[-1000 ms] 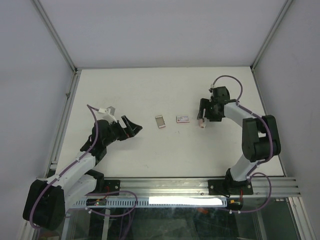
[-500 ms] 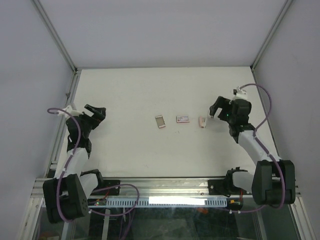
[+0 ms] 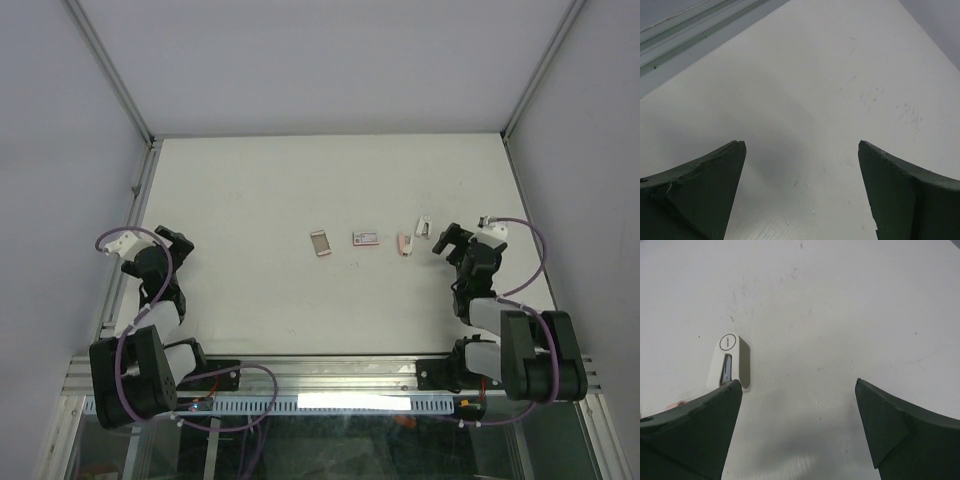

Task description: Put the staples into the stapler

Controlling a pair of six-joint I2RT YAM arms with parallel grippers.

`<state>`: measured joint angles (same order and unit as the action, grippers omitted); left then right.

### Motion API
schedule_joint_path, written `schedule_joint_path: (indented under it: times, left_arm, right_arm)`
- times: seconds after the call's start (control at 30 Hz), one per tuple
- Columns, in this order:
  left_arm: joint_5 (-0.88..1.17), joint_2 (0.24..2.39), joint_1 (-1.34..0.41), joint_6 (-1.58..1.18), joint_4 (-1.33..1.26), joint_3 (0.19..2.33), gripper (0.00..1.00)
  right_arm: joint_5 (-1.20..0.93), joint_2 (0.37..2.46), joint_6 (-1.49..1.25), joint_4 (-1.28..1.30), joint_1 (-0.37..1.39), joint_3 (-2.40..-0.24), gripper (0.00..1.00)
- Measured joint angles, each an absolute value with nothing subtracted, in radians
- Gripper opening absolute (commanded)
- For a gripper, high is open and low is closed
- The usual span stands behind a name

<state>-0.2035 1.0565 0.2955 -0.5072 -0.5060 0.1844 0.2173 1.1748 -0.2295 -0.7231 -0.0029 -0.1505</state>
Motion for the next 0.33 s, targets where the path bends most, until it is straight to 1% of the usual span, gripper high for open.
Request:
schedule_joint_path:
  times: [0.17, 0.33]
  left_arm:
    - [-0.233, 1.146, 0.266, -0.46, -0.6, 0.183, 0.99]
    - [-0.239, 1.159, 0.245, -0.429, -0.673, 0.18, 0.99]
  right_arm:
    - [0.223, 1.278, -0.202, -0.881, -0.003, -0.15, 0.98]
    - [0.222, 1.313, -0.195, -0.961, -0.003, -0.15, 0.98]
